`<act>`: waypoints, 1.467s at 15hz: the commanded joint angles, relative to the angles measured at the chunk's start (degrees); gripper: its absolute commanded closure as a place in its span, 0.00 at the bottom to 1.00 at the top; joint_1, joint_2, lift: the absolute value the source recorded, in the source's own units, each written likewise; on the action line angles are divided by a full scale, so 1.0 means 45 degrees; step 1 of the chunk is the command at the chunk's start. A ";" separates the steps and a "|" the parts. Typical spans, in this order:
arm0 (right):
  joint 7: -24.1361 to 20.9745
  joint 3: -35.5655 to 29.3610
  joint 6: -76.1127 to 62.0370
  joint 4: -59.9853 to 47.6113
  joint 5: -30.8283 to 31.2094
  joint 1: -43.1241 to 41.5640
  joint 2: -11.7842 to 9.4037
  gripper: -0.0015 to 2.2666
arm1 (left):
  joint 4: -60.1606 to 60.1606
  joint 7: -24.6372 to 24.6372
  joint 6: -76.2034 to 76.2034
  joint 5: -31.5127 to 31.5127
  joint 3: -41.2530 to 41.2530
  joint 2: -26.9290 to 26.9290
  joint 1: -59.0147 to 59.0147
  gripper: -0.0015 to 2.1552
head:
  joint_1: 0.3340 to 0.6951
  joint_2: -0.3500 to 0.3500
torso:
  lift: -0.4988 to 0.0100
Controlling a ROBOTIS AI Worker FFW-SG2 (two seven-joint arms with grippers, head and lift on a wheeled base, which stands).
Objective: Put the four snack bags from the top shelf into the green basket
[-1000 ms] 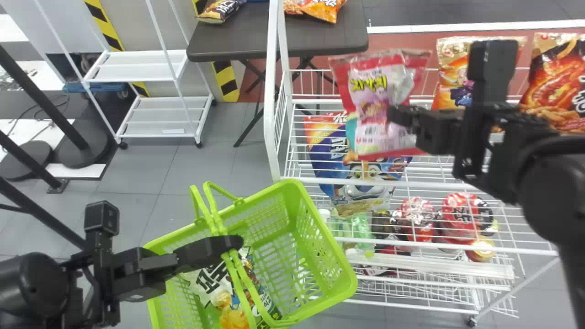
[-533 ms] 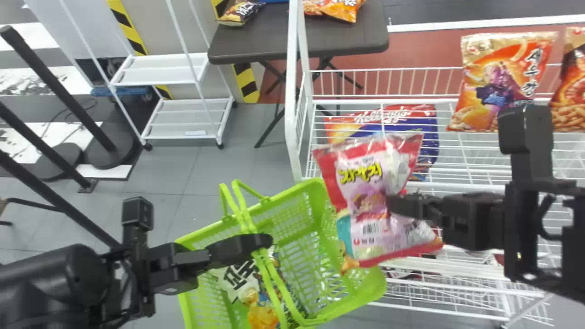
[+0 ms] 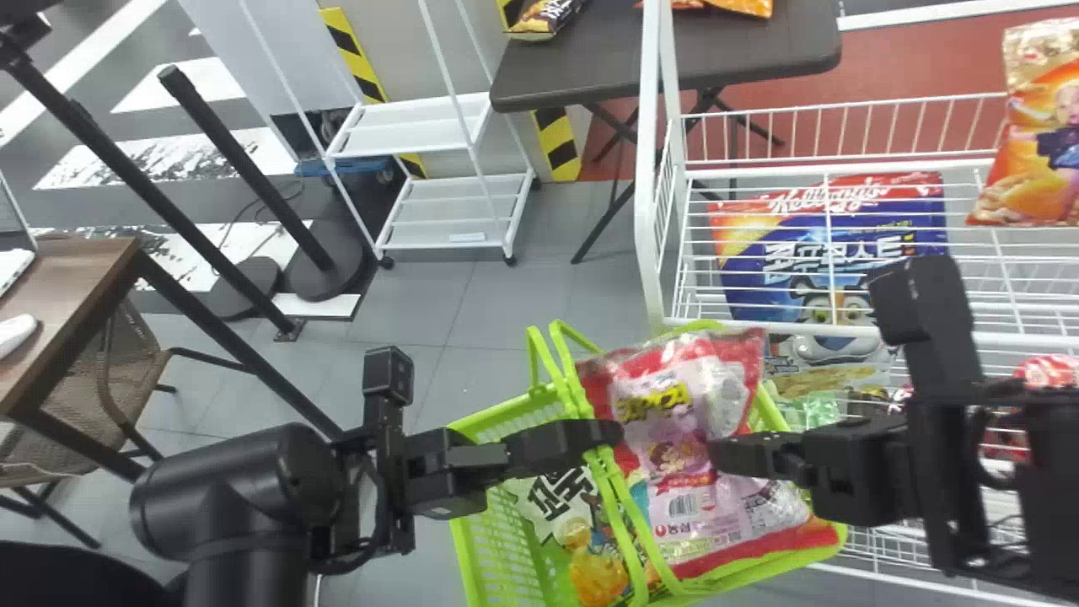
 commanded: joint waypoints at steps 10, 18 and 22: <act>0.0856 -0.3423 -0.3393 -0.0472 0.2232 -0.0488 -0.0311 0.03 | 0.0040 -0.0146 0.0093 0.0020 0.0056 -0.0116 0.0059 1.00 | 1.00 0.87 | 0.98; 0.0915 -0.5591 -0.8080 0.4841 0.5240 -0.3202 -0.0468 0.03 | 0.0000 -0.0146 0.0093 0.0078 0.0173 -0.0096 0.0177 1.00 | 1.00 0.39 | 0.98; 0.1169 -0.5611 -1.0424 0.8005 0.5826 -0.4609 -0.0507 0.02 | 0.0020 -0.0146 0.0093 0.0098 0.0388 -0.0077 0.0255 1.00 | 1.00 0.33 | 0.98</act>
